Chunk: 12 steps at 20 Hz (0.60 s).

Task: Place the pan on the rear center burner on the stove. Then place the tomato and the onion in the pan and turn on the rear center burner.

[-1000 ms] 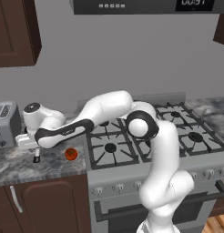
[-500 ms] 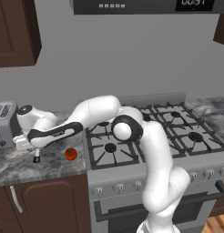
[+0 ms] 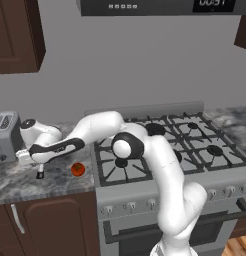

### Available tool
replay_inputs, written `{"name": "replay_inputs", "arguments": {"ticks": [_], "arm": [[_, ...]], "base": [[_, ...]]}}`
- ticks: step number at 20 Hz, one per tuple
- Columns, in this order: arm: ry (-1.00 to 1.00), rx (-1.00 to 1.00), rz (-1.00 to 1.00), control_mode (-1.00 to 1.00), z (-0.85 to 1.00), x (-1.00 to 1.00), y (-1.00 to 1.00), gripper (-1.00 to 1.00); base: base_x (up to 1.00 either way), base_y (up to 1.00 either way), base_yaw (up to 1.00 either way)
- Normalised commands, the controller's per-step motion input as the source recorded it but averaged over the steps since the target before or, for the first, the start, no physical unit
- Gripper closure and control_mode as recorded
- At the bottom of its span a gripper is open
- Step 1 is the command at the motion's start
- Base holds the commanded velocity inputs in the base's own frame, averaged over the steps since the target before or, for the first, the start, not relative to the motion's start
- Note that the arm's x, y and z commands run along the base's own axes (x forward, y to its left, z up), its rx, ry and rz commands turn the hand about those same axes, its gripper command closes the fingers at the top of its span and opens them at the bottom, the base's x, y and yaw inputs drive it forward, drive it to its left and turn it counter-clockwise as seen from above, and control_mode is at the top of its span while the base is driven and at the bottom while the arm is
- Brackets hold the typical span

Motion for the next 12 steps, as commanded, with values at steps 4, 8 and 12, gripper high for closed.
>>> {"name": "replay_inputs", "arguments": {"ticks": [4, 8, 12], "arm": [[0.0, 0.0, 0.0, -1.0, -0.21, 0.43, 0.29, -1.0], [0.02, 0.0, 0.0, -1.0, -0.27, 0.4, 0.25, -1.0], [0.04, 0.0, 0.0, -1.0, -0.29, 0.28, 0.18, -1.0]], "base": [[0.0, 0.0, 0.0], [0.0, 0.0, 0.0], [0.0, 0.0, 0.0]]}}
